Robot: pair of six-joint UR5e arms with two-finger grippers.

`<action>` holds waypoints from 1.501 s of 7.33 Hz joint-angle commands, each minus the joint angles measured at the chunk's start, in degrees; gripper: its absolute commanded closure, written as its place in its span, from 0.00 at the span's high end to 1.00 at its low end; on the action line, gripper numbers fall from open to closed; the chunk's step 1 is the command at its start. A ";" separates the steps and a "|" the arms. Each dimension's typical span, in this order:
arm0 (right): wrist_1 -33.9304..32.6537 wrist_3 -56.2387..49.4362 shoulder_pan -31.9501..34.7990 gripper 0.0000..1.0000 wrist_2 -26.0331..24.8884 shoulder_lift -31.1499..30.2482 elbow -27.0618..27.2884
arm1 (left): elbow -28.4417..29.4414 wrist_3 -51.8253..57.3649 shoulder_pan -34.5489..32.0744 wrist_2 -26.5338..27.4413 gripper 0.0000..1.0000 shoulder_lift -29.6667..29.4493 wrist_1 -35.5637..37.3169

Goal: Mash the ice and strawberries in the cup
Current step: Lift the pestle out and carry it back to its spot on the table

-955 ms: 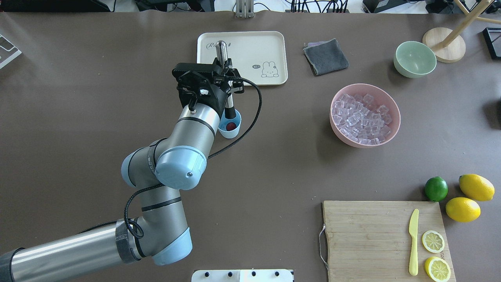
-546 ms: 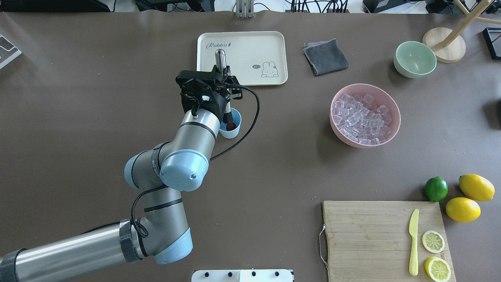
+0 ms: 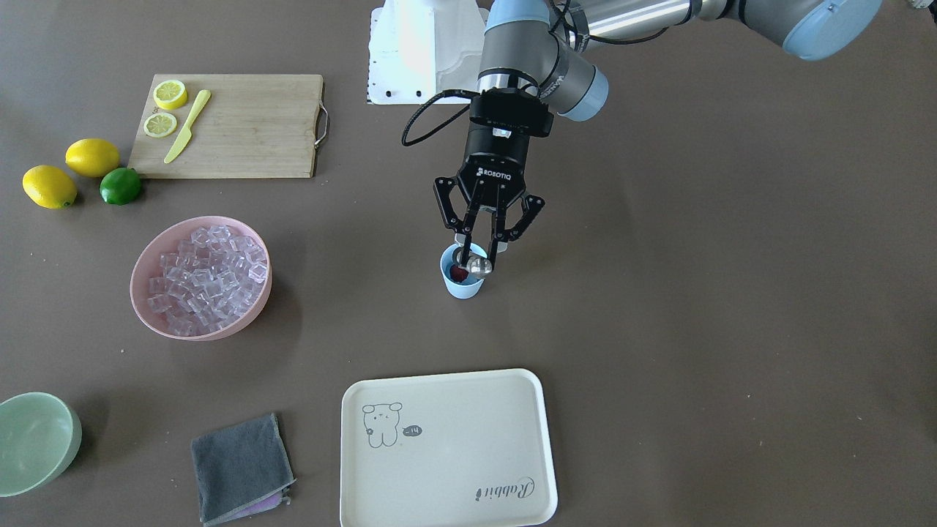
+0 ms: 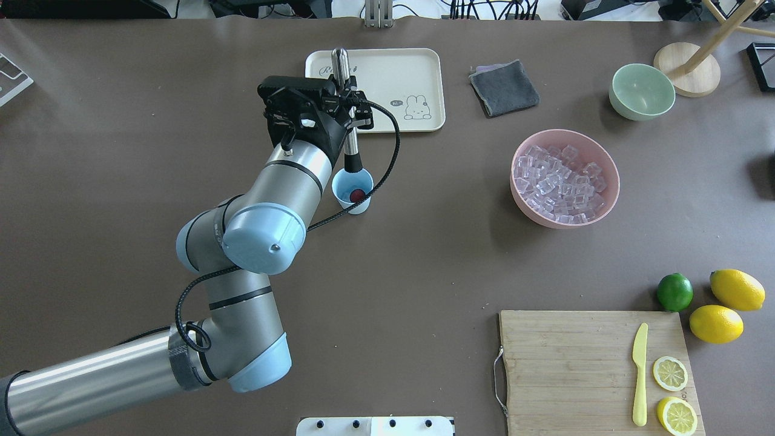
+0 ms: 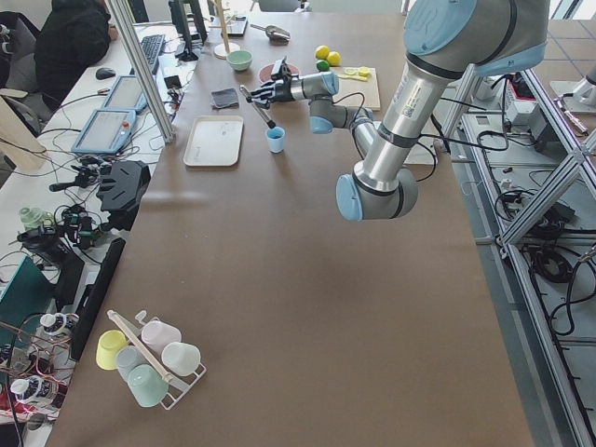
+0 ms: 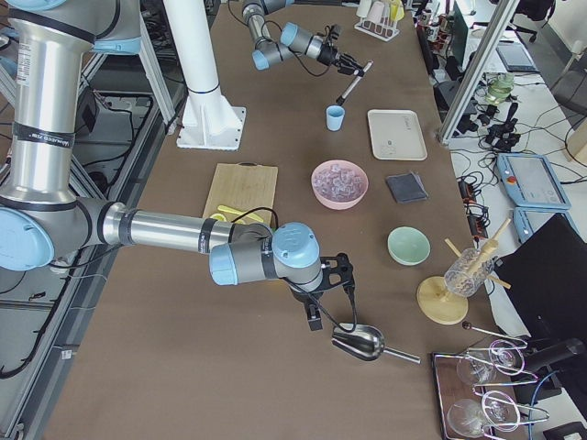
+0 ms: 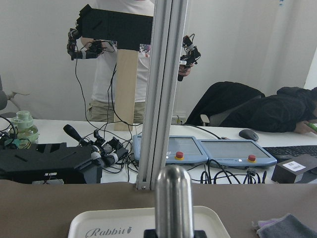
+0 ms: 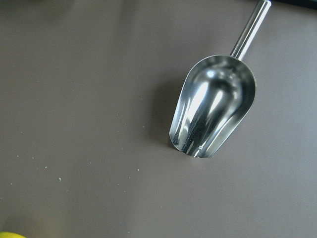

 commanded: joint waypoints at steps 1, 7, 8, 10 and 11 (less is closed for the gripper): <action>0.00 0.01 0.04 0.99 0.05 0.12 0.05 | -3.81 -6.66 -10.12 -22.88 0.27 5.57 0.42; 0.09 0.01 0.65 0.99 0.58 -0.32 0.66 | 0.73 16.65 -37.22 -72.06 0.30 31.51 14.57; 0.09 0.01 0.56 0.99 0.58 -0.41 0.67 | 3.44 20.50 -37.51 -71.97 0.30 34.50 13.70; 0.09 0.01 0.65 0.99 0.58 -0.41 1.02 | 7.75 23.08 -37.51 -69.27 0.30 35.85 11.86; 0.09 0.01 0.56 0.99 0.49 -0.23 0.93 | 9.61 22.65 -37.16 -68.90 0.36 35.41 11.15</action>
